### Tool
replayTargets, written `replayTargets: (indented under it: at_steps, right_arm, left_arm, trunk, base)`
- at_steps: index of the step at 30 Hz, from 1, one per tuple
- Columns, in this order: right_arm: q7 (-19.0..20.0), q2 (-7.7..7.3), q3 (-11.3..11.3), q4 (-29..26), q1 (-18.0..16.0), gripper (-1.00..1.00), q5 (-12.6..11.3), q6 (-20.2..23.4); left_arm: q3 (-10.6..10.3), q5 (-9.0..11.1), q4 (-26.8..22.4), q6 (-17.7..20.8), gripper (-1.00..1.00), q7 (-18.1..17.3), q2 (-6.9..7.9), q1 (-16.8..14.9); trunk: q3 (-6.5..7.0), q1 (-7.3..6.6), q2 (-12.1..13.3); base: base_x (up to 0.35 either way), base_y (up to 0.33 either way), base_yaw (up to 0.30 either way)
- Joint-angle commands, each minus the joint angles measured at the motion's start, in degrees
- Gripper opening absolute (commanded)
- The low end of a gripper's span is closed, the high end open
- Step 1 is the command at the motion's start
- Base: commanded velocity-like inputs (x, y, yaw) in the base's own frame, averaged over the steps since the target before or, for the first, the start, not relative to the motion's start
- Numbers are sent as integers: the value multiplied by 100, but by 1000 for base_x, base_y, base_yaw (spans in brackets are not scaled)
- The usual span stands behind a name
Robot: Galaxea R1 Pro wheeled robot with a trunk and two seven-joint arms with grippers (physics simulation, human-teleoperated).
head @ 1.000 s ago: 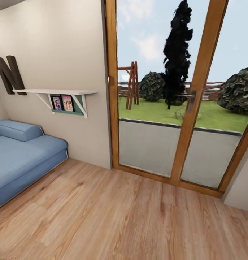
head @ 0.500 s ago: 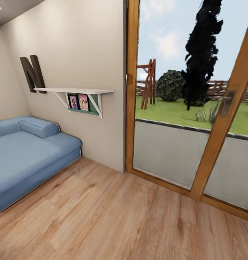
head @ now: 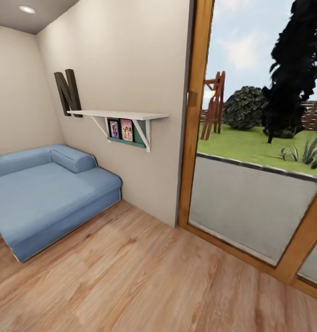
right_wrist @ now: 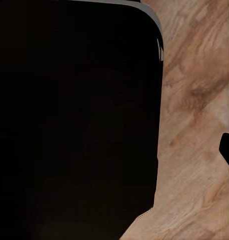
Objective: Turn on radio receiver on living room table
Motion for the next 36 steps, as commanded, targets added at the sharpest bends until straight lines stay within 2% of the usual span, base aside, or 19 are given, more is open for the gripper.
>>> replayTargets:
  at_steps: [1, 36]
  right_arm:
    - [-1, 0, 0, 0, 0, 100, 0, 0]
    - [0, 0, 0, 0, 0, 100, 0, 0]
  left_arm:
    - [1, 0, 0, 0, 100, 0, 3, 0]
    - [8, 0, 0, 0, 100, 0, 9, 0]
  trunk:
    - [-4, 0, 0]
    - [-140, 0, 0]
  base:
    - [323, 0, 268]
    - [323, 0, 268]
